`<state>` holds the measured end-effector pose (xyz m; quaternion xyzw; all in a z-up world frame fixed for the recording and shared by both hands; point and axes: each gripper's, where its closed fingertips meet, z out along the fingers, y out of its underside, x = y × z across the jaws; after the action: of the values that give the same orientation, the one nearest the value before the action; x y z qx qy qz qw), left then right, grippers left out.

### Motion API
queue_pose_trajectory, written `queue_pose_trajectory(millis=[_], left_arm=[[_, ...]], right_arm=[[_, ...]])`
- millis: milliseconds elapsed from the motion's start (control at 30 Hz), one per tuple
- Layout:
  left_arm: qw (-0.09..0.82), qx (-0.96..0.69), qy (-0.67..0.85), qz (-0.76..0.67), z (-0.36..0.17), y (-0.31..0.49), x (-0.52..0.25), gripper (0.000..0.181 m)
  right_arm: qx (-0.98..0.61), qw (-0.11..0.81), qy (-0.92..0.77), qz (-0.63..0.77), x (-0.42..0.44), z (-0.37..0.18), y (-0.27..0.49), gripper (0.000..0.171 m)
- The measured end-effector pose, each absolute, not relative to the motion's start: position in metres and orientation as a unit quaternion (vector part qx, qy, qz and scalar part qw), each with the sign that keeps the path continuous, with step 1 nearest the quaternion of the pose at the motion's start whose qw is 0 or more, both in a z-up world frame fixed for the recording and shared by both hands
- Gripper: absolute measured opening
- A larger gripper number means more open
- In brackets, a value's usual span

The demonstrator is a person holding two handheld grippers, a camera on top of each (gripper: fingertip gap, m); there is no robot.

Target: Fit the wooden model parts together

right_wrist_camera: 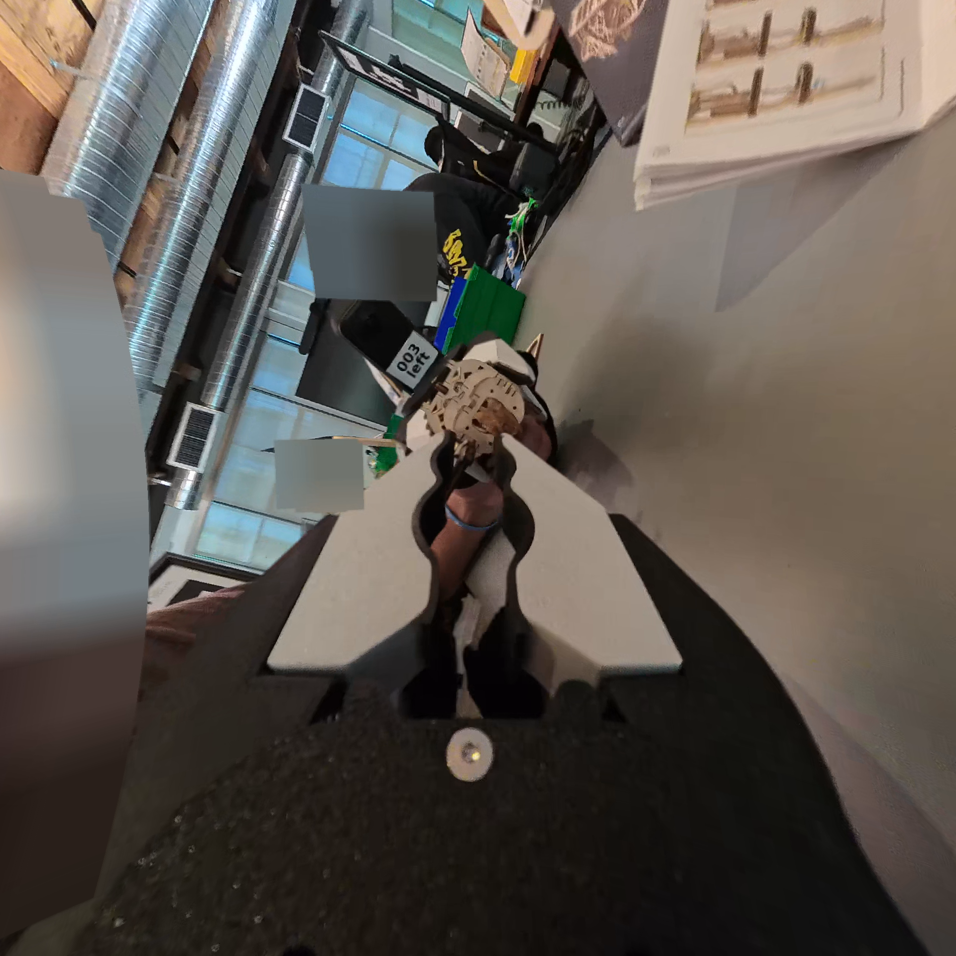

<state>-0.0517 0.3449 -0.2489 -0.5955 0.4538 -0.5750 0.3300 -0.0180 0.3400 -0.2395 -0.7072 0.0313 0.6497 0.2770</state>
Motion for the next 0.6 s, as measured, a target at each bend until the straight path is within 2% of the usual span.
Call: queue_pose_trajectory(millis=[33, 200, 367, 433, 500, 567, 600], left_arm=[[0.329, -0.595, 0.451, -0.578, -0.248, 0.345, -0.052, 0.049], [0.319, -0.592, 0.436, -0.598, -0.245, 0.347, -0.053, 0.049], [0.311, -0.591, 0.428, -0.609, -0.244, 0.347, -0.054, 0.049], [0.312, -0.592, 0.428, -0.608, -0.244, 0.348, -0.054, 0.049], [0.318, -0.596, 0.435, -0.595, -0.247, 0.35, -0.056, 0.049], [0.33, -0.601, 0.439, -0.58, -0.248, 0.357, -0.06, 0.049], [0.335, -0.605, 0.44, -0.573, -0.249, 0.361, -0.062, 0.049]], right_arm=[[-0.709, 0.288, 0.023, 0.643, -0.016, -0.237, 0.341, 0.014], [-0.714, 0.343, -0.027, 0.609, -0.011, -0.228, 0.343, 0.017], [-0.707, 0.407, -0.079, 0.573, -0.001, -0.216, 0.346, 0.031], [-0.718, 0.452, -0.14, 0.511, 0.008, -0.22, 0.348, 0.038], [-0.732, 0.475, -0.221, 0.436, 0.013, -0.234, 0.343, 0.038], [-0.744, 0.457, -0.314, 0.374, 0.008, -0.253, 0.326, 0.041], [-0.747, 0.439, -0.36, 0.345, 0.003, -0.264, 0.316, 0.051]])
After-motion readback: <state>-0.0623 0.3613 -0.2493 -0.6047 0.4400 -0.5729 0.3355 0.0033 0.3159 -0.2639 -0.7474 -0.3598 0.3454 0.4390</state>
